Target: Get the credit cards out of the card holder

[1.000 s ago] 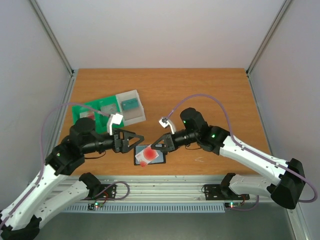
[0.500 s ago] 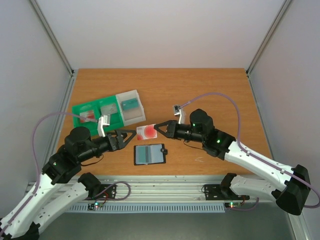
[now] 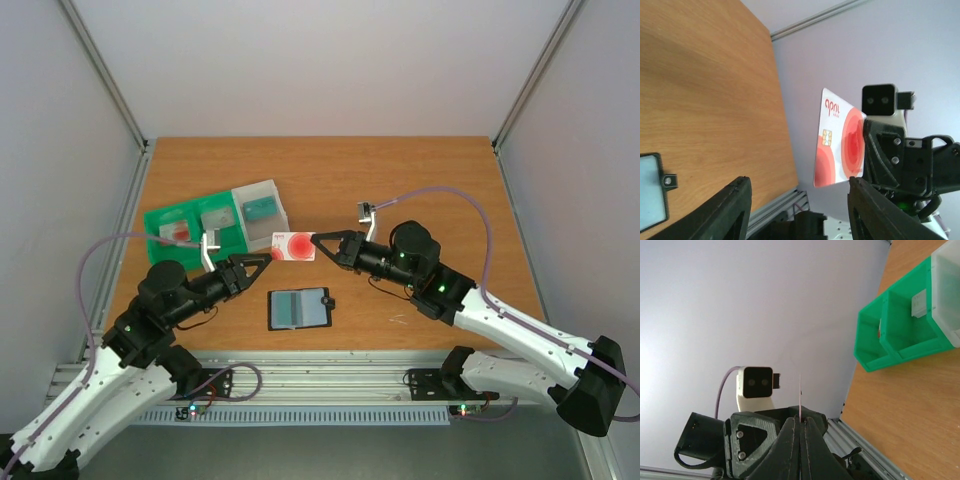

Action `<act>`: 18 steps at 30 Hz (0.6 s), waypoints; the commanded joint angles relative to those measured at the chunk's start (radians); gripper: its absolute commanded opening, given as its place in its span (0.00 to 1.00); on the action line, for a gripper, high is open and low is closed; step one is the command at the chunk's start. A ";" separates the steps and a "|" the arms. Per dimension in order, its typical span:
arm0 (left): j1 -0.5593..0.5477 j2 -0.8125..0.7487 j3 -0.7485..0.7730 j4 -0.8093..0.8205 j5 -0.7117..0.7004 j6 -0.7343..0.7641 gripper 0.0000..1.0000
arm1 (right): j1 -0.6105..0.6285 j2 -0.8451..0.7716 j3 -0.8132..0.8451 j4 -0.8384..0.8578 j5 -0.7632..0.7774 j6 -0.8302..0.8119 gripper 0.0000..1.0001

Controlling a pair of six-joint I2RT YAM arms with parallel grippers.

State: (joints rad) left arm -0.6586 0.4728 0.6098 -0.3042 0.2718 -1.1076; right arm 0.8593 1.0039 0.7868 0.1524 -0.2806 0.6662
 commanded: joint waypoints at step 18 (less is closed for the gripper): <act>-0.003 0.056 -0.070 0.275 0.006 -0.110 0.06 | 0.003 0.011 -0.048 0.139 -0.006 0.088 0.01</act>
State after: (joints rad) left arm -0.6586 0.5293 0.5583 -0.1200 0.2832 -1.2114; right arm 0.8593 1.0130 0.7467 0.2485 -0.2882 0.7433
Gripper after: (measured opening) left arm 0.143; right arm 0.016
